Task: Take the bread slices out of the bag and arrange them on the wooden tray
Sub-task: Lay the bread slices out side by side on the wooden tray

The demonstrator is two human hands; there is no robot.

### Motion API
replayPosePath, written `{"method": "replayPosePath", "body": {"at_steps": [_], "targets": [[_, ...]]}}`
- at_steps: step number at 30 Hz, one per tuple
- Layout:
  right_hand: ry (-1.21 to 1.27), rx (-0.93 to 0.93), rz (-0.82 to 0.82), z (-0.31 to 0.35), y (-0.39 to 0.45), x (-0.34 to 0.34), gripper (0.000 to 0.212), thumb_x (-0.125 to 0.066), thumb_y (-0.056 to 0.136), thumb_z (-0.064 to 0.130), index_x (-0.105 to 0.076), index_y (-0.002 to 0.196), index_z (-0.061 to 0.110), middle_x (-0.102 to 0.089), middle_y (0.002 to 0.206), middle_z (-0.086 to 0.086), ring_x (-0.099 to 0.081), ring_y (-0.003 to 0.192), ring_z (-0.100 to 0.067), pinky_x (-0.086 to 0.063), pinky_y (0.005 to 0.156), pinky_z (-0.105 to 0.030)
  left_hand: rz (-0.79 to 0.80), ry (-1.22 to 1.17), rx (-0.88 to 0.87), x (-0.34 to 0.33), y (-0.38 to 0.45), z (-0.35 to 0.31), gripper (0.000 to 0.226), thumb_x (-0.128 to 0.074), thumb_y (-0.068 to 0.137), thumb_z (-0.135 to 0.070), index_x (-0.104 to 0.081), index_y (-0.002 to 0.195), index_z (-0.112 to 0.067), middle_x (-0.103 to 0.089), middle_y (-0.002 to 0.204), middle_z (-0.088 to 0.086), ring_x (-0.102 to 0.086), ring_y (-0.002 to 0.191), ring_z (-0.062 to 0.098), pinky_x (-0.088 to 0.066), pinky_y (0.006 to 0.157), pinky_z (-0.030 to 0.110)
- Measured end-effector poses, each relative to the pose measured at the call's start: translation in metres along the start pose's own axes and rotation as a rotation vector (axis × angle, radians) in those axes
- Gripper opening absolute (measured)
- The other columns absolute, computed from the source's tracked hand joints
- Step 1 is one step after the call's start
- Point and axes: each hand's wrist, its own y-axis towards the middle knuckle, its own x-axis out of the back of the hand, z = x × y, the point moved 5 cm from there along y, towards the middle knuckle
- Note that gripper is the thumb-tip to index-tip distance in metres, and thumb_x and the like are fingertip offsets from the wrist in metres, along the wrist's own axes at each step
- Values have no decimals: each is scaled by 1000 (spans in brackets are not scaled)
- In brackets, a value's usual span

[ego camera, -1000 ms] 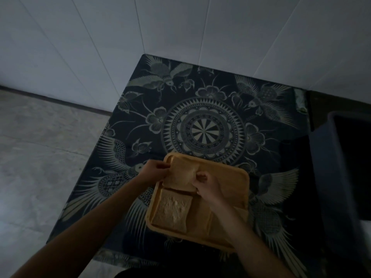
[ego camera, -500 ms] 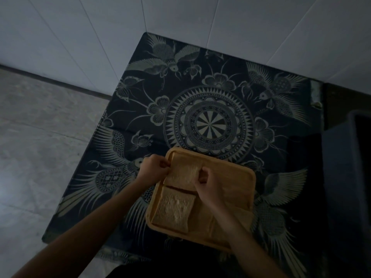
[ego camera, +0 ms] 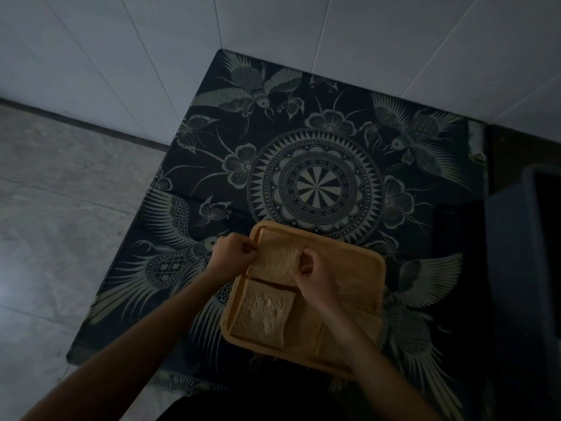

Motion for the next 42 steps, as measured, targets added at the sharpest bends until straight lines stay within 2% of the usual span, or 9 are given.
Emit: {"method": "replayPosePath", "body": {"at_steps": [5,11,18,23,27,31,37,40,42], "targets": [[69,-16,27,-5,-6,10,55,-71,92,35,-47,142,33,-69,98,8,-68,88,-7,-60,83,-36,22,58,-24,0,-8,-3,26,-70,86,-20,-76,110,-13,-77,104,4,-72,94,14,-60,82,34],[153,-1,-12,-18,-23,36,54,-70,91,34,-49,141,33,-67,101,12,-67,91,-5,-62,82,-35,7,74,3,-2,-25,-12,39,-66,88,-31,-68,124,-17,-76,113,4,-72,98,17,-57,79,31],[198,23,-49,-40,-52,75,38,-69,93,38,-52,127,41,-61,104,17,-62,90,2,-47,58,-11,-11,31,-9,-18,-49,-39,37,-69,86,-31,-68,121,-21,-75,107,-2,-71,90,12,-59,77,31],[209,17,-114,-72,-66,99,13,-66,95,35,-63,107,35,-64,103,16,-62,96,0,-50,72,-20,59,-2,-62,-43,-64,-66,26,-69,88,-30,-72,112,-23,-69,87,-13,-70,85,6,-51,67,20],[248,-27,-207,-106,-80,115,16,-68,93,28,-71,108,23,-70,101,10,-65,95,-7,-53,78,-25,187,-46,-97,-81,-78,-82,16,-68,90,-28,-73,105,-24,-69,89,-13,-69,87,5,-50,70,19],[247,-114,-254,-139,-94,120,15,-72,90,30,-65,103,26,-63,92,13,-64,92,-11,-49,73,-30,246,-50,-33,-119,-90,-79,37,-70,86,-33,-69,119,-16,-70,108,0,-66,99,12,-52,85,28],[269,-186,-162,-171,-104,100,20,-72,92,33,-61,105,25,-66,95,7,-69,96,-18,-60,89,-43,191,-44,19,-148,-109,-78,47,-71,86,-33,-62,126,-11,-68,118,8,-65,106,21,-54,94,41],[284,-172,-136,-173,-107,90,25,-72,93,35,-67,113,22,-67,93,12,-70,92,-14,-59,78,-33,196,-55,38,-153,-116,-78,45,-70,86,-33,-64,126,-15,-72,118,4,-67,106,19,-54,94,38],[292,-152,-130,-173,-107,86,30,-71,94,32,-70,120,15,-72,97,8,-71,93,-14,-60,79,-33,199,-53,27,-156,-120,-79,42,-69,86,-34,-67,124,-17,-73,117,1,-67,105,17,-53,90,33]]}}
